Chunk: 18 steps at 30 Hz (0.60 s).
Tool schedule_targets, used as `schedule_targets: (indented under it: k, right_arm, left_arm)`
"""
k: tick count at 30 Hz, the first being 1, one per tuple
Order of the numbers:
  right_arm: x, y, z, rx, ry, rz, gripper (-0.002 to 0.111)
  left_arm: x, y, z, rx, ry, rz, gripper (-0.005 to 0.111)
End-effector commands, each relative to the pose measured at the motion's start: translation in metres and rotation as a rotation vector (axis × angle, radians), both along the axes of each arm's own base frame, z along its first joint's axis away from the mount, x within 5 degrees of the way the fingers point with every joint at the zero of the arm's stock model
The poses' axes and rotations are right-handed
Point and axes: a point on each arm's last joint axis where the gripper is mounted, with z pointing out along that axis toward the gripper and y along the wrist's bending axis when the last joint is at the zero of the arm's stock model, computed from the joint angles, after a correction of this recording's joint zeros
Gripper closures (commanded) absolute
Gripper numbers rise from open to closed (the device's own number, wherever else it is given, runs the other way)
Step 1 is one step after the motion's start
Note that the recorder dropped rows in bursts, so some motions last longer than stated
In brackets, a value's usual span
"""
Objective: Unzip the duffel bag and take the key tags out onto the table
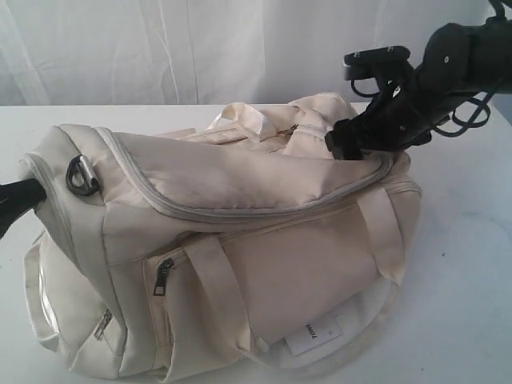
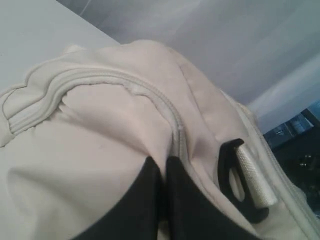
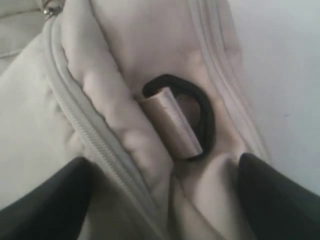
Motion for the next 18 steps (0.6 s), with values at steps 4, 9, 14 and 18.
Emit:
schedule_targets:
  k: [4, 9, 14, 18]
  right_arm:
    - [-0.011, -0.008, -0.019, -0.114, 0.185, 0.033, 0.086]
    - [-0.023, -0.017, -0.024, -0.225, 0.322, 0.064, 0.108]
    - [-0.039, -0.024, -0.021, -0.3, 0.467, 0.092, 0.108]
    - [-0.052, -0.027, 0.001, -0.302, 0.483, 0.128, 0.108]
  left_arm:
    - [-0.001, -0.003, 0.006, -0.013, -0.054, -0.037, 0.107]
    - [0.001, 0.0, 0.008, -0.056, -0.052, 0.015, 0.107]
    - [0.004, 0.006, 0.01, -0.056, -0.082, 0.084, 0.107]
    - [0.005, 0.009, 0.008, -0.026, -0.072, 0.109, 0.107]
